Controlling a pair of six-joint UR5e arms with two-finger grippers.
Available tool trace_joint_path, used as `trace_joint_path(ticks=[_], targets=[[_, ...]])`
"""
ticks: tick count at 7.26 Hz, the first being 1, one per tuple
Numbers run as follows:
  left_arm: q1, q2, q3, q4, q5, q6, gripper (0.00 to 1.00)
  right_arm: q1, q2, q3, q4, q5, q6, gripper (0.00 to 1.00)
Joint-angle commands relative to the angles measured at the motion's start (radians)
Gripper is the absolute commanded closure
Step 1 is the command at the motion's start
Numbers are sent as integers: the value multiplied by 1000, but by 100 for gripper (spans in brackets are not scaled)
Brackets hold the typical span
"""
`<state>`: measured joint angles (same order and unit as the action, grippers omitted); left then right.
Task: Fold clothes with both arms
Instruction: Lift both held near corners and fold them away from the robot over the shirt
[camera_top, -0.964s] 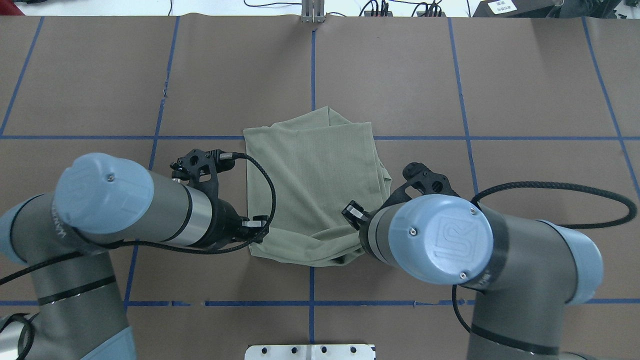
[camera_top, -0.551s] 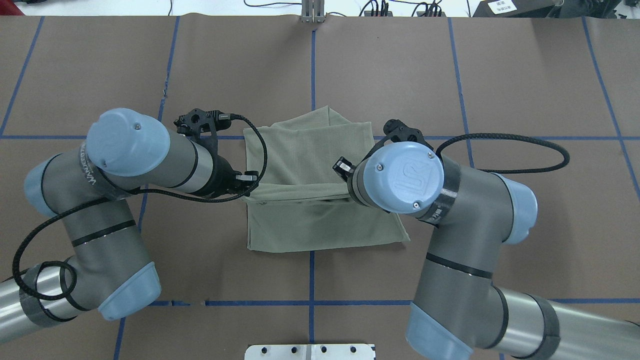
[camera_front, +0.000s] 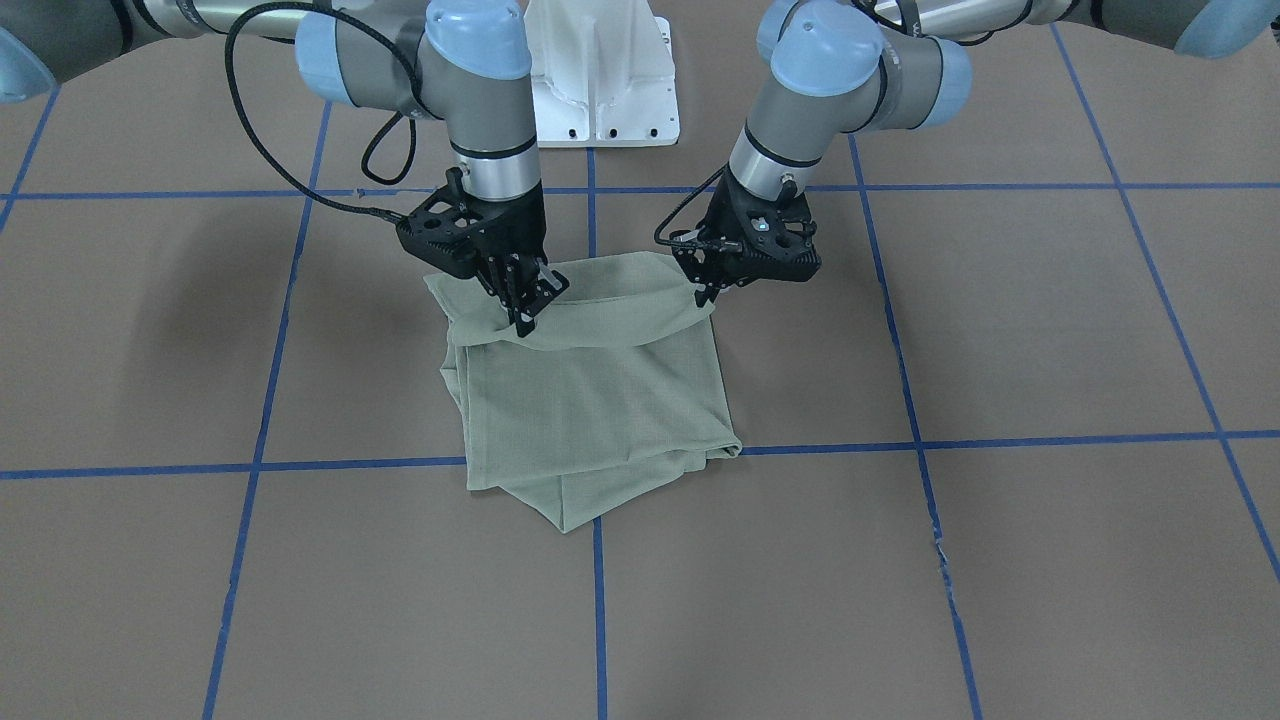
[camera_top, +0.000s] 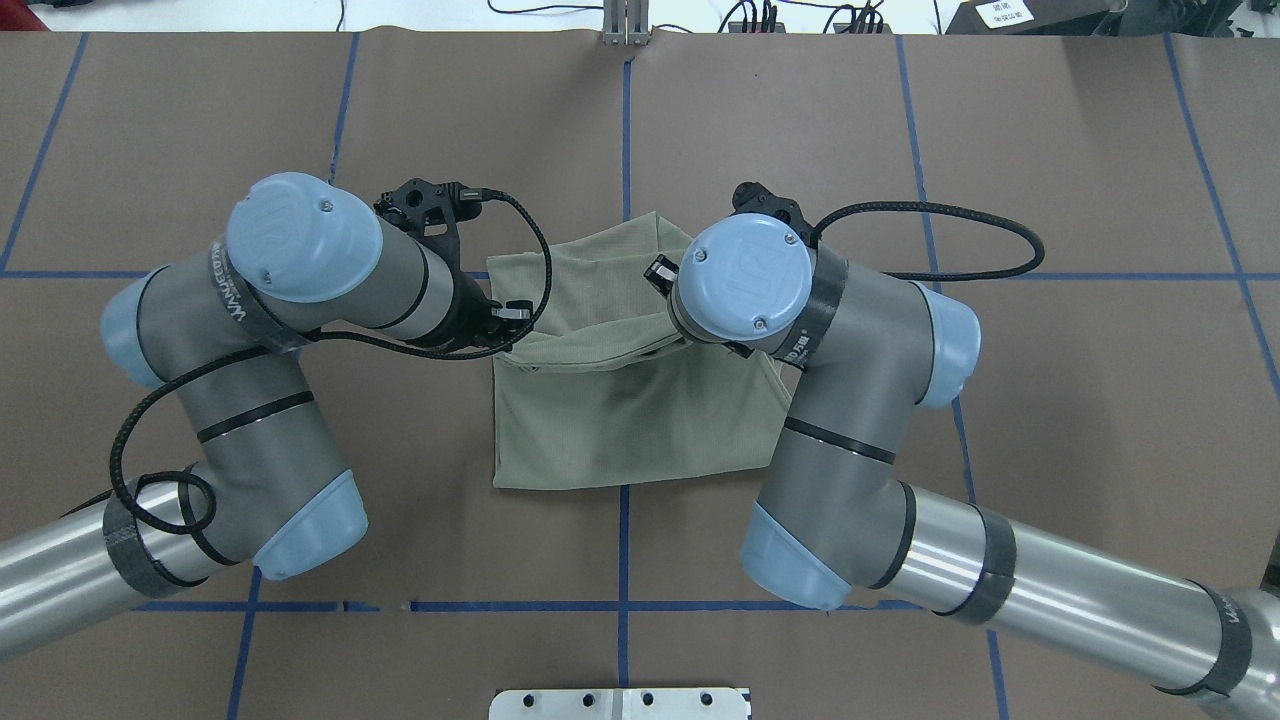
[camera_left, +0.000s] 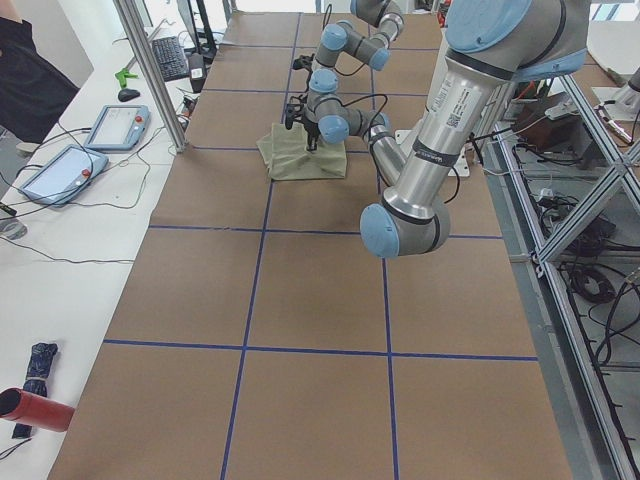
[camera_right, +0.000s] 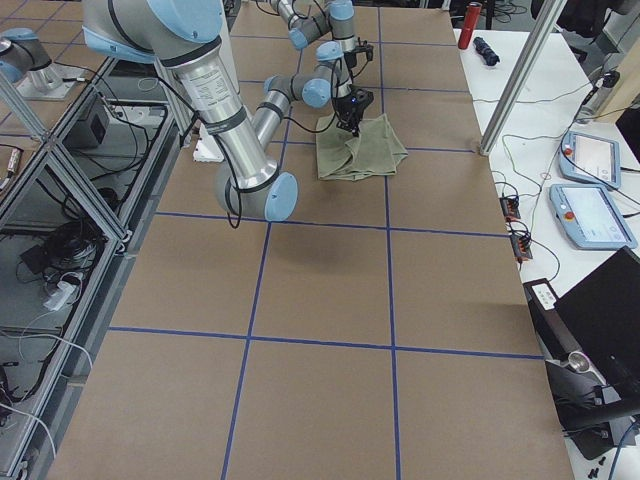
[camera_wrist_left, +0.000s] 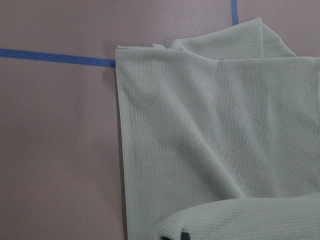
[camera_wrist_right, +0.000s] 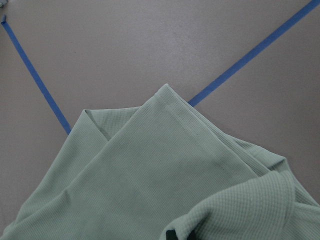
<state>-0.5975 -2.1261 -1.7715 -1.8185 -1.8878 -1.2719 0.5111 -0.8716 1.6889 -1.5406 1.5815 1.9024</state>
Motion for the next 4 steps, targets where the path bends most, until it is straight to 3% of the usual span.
trace_joint_path(ticks=[1,4], targets=[[-8,-25,108,-89,25,2,100,36,32,-141,104,3,-41,100],[-57,-49,190,-142,33,40,100,66,80,-230,134,28,-51,100]])
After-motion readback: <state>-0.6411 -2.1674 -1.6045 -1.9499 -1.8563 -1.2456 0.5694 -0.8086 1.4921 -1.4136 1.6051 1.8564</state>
